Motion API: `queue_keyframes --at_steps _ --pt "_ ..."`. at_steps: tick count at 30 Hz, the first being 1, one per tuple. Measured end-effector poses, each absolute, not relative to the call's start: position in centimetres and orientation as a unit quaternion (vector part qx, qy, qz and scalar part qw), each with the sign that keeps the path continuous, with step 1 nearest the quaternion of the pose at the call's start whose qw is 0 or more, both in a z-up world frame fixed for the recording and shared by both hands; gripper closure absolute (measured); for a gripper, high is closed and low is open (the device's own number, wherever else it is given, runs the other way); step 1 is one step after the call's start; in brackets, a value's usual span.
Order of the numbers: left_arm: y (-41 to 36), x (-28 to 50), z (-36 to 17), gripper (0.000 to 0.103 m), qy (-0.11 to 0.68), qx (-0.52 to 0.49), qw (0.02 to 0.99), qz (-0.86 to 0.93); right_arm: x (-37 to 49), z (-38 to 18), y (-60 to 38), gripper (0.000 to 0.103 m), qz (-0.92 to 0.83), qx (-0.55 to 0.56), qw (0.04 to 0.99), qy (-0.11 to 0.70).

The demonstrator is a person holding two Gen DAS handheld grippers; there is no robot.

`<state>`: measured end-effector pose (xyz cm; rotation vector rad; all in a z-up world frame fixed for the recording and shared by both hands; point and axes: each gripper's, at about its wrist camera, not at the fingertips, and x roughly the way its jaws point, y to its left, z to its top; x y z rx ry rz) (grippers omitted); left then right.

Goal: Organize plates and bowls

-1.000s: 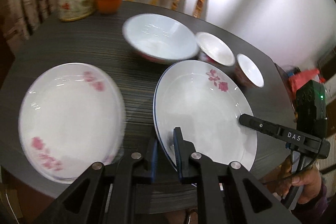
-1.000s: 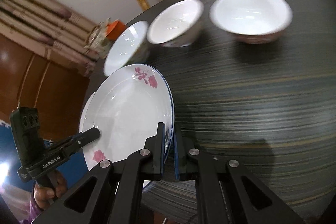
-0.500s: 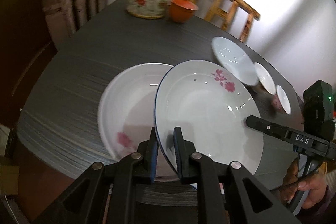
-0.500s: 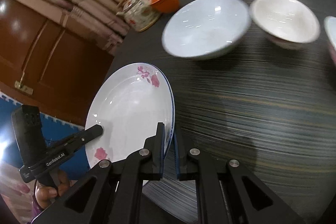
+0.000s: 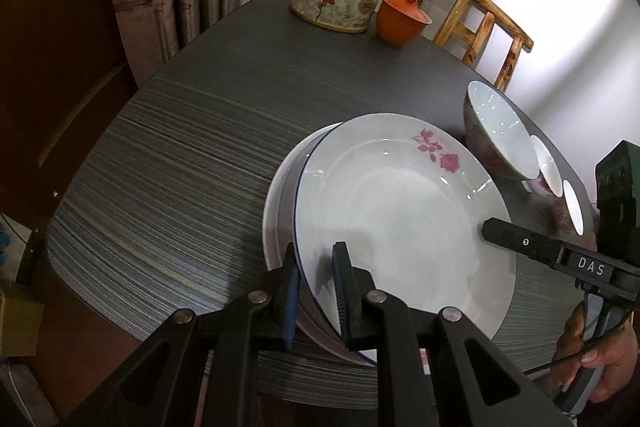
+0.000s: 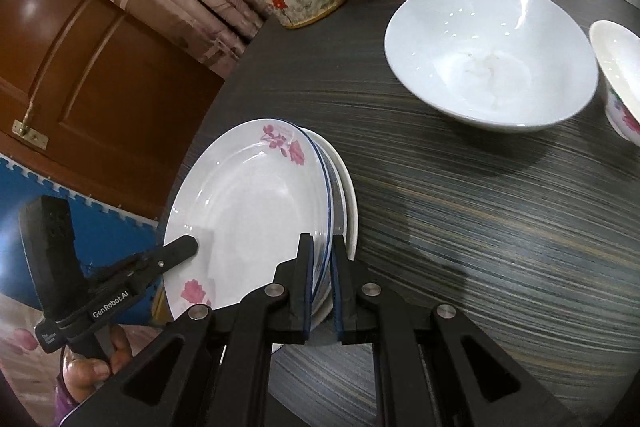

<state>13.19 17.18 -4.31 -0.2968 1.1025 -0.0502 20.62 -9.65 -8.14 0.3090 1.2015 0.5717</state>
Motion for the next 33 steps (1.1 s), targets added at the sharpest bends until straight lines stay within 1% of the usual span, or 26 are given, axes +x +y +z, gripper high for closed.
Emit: queue_keyframes --at_steps 11,18,22,33 --pt "15.8 13.4 -4.4 0.087 0.519 -0.085 0.851 -0.015 20.5 -8.0 -9.3 0.094 0.252 0.112 0.792 0.545" --pt "16.3 13.5 -4.4 0.087 0.515 -0.086 0.853 -0.01 20.5 -8.3 -9.4 0.094 0.25 0.112 0.792 0.546" --pt "16.2 13.3 -3.3 0.087 0.494 -0.06 0.867 0.004 20.5 -8.3 -9.1 0.094 0.251 0.108 0.792 0.545" --pt "17.2 13.3 -2.9 0.087 0.481 -0.08 0.873 0.01 20.2 -7.8 -8.6 0.091 0.248 0.094 0.803 0.534"
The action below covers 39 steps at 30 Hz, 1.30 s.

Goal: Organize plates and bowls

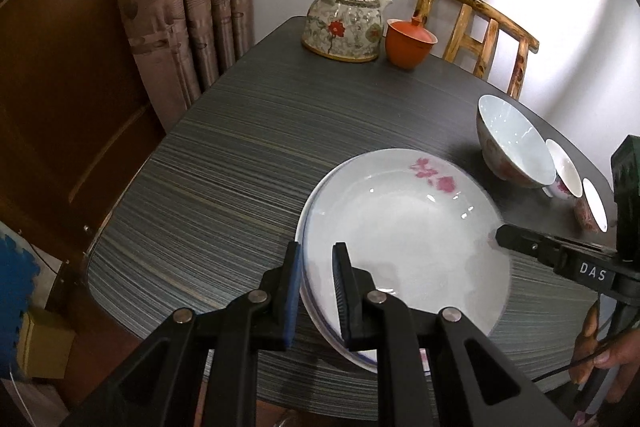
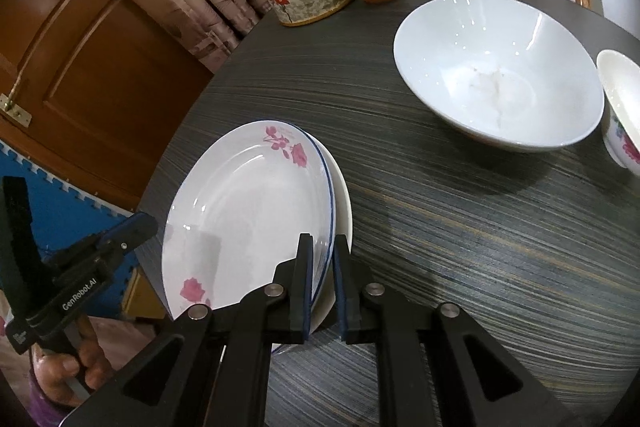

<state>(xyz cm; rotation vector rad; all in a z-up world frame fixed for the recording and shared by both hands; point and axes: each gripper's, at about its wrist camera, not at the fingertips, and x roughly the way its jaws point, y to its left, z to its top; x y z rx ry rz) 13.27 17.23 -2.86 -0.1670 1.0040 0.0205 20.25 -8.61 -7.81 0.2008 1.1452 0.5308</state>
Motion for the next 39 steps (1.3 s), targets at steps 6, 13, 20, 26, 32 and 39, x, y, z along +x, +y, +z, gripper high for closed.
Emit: queue_keyframes --at_steps 6,13,20,26,32,39 --pt "16.9 13.3 -3.2 0.085 0.485 -0.077 0.871 0.002 20.2 -6.9 -9.5 0.085 0.245 0.105 0.814 0.516" --pt "16.3 13.2 -3.0 0.079 0.482 -0.086 0.872 -0.016 19.4 -7.1 -14.0 0.079 0.214 0.184 0.82 0.498" --pt "13.8 14.6 -1.0 0.07 0.477 -0.102 0.869 -0.079 19.0 -8.4 -21.7 0.075 0.15 0.296 0.814 0.476" --pt "9.6 20.1 1.2 0.06 0.49 -0.128 0.848 -0.156 20.3 -8.1 -24.5 0.075 0.134 0.375 0.794 0.458" --pt "5.0 26.9 2.0 0.059 0.509 -0.083 0.835 -0.192 22.6 -7.8 -24.3 0.075 0.127 0.415 0.772 0.465" --pt "2.4 33.3 0.3 0.059 0.534 -0.075 0.81 -0.231 24.5 -8.6 -24.9 0.075 0.101 0.427 0.765 0.471"
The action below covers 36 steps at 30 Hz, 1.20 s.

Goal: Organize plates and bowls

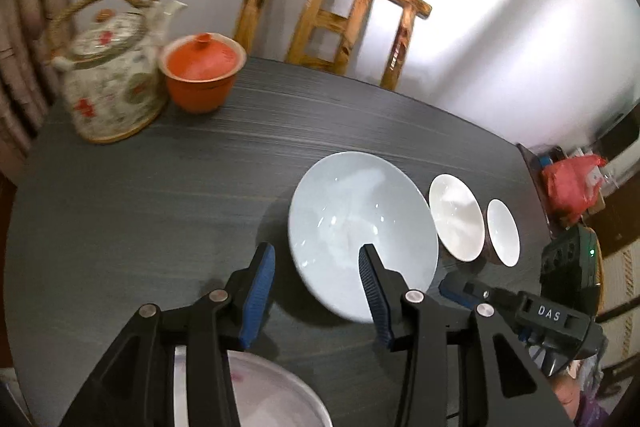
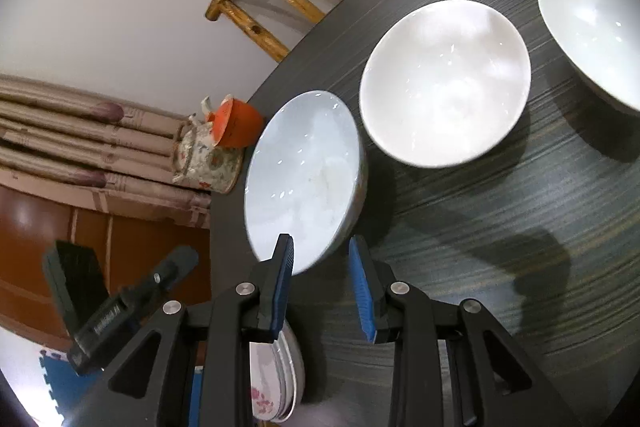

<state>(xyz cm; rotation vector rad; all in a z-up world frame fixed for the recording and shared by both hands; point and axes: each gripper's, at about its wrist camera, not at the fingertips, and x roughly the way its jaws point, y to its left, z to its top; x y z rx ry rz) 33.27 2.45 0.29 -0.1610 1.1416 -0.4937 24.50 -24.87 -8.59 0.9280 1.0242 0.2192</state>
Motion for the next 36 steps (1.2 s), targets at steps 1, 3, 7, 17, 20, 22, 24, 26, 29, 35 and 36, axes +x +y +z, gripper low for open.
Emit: queue_keyframes --at_steps 1,3,7,17,20,22,24,26,29,35,36 --pt "2.1 34.1 -0.1 0.059 0.539 -0.07 0.806 -0.232 24.5 -8.7 -25.1 0.075 0.1 0.43 0.763 0.472" --pt "1.4 35.3 -0.9 0.059 0.547 -0.06 0.801 -0.236 24.8 -9.2 -25.3 0.075 0.094 0.438 0.756 0.477" --pt "0.5 37.0 -2.2 0.059 0.559 -0.048 0.79 -0.246 25.5 -9.6 -25.5 0.075 0.089 0.435 0.759 0.477" --pt "0.5 39.0 -4.6 0.058 0.579 -0.059 0.775 -0.246 26.6 -11.0 -25.5 0.071 0.087 0.439 0.749 0.487" --pt "0.7 39.5 -5.1 0.059 0.583 -0.072 0.771 -0.247 26.9 -11.3 -25.4 0.071 0.087 0.438 0.749 0.49" --pt "0.7 39.7 -5.4 0.058 0.585 -0.079 0.768 -0.25 27.1 -11.3 -25.3 0.071 0.088 0.435 0.75 0.491" --pt "0.6 40.0 -5.7 0.059 0.586 -0.082 0.768 -0.246 27.2 -11.3 -25.1 0.071 0.087 0.431 0.752 0.491" --pt "0.3 40.2 -5.9 0.059 0.586 -0.083 0.768 -0.246 27.4 -11.4 -24.8 0.071 0.088 0.429 0.751 0.494" --pt "0.2 40.1 -6.1 0.059 0.58 -0.084 0.773 -0.245 27.7 -11.3 -24.4 0.071 0.088 0.419 0.755 0.497" --pt "-1.4 39.0 -6.8 0.084 0.59 -0.043 0.774 -0.224 27.9 -11.2 -23.9 0.076 0.087 0.392 0.768 0.499" --pt "-1.5 38.7 -6.8 0.084 0.588 -0.038 0.778 -0.218 27.9 -11.3 -24.0 0.082 0.085 0.387 0.769 0.501"
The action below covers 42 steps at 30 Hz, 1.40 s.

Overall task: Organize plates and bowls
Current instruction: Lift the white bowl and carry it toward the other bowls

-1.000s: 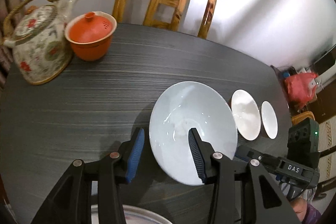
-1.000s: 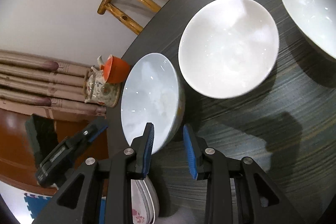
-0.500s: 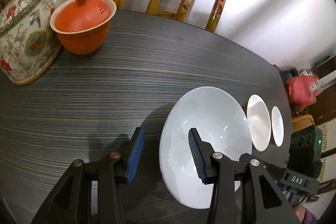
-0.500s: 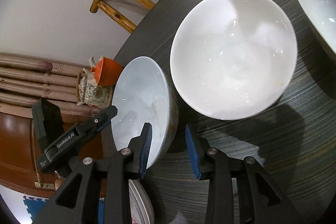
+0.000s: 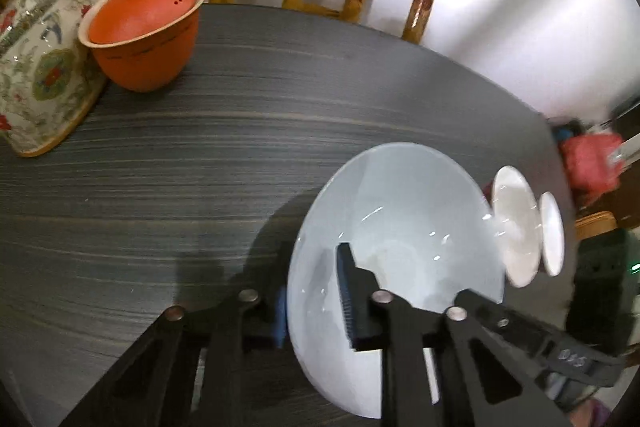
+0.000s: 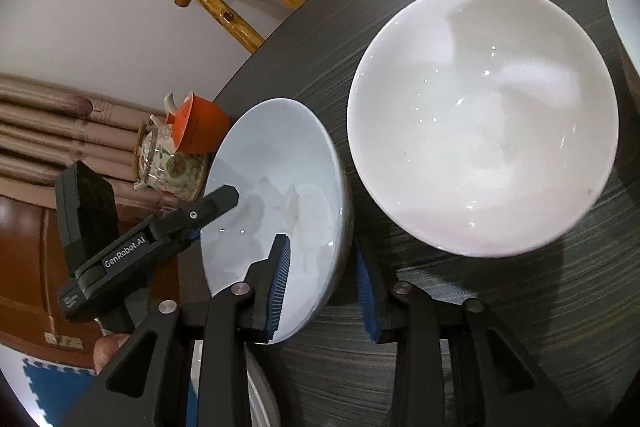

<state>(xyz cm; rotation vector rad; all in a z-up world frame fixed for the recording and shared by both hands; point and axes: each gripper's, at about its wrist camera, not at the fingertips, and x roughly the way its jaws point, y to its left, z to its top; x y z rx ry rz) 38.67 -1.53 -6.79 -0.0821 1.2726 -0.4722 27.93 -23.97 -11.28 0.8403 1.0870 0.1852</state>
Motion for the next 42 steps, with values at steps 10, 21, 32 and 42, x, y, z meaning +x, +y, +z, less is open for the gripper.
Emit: queue_keyframes --at_steps 10,21,32,42 --pt "-2.0 32.4 -5.5 0.09 0.589 -0.054 0.779 -0.21 25.0 -11.3 -25.6 0.087 0.096 0.374 0.772 0.505" --pt "-5.0 22.8 -4.2 0.09 0.577 -0.075 0.782 -0.224 16.7 -9.9 -29.1 0.088 0.105 0.364 0.777 0.503" --pt "-7.1 16.2 -5.8 0.09 0.581 -0.075 0.778 -0.225 10.9 -9.8 -31.8 0.088 0.098 0.358 0.781 0.502" --pt "-7.8 14.4 -6.4 0.09 0.573 -0.052 0.789 -0.218 9.4 -10.7 -32.5 0.088 0.091 0.353 0.785 0.5"
